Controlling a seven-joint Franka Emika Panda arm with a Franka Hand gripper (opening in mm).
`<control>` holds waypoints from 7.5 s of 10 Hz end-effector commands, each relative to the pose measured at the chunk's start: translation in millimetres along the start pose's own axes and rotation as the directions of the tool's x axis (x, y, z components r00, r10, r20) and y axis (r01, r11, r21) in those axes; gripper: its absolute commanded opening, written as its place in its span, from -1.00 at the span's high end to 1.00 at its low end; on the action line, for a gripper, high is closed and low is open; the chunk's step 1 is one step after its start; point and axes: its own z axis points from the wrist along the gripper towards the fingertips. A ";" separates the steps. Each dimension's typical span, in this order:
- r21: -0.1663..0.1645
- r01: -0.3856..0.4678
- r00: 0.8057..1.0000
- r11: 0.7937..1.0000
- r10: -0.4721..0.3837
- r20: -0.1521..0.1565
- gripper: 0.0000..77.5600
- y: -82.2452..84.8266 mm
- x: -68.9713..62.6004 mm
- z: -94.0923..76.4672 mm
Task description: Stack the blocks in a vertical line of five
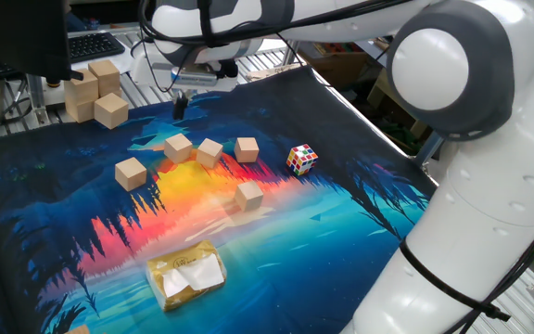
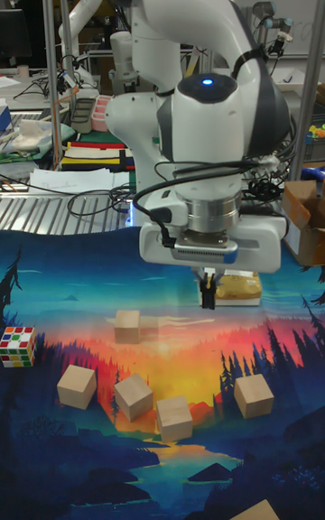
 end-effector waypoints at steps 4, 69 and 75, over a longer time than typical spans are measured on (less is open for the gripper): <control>-0.011 0.042 0.999 0.999 -0.043 -0.021 1.00 0.6 -2.0 -3.3; 0.015 0.418 0.908 0.908 -0.417 -0.043 -1.00 84.4 -8.4 172.4; 0.009 0.418 0.908 0.908 -0.418 -0.042 -1.00 84.0 -8.5 176.0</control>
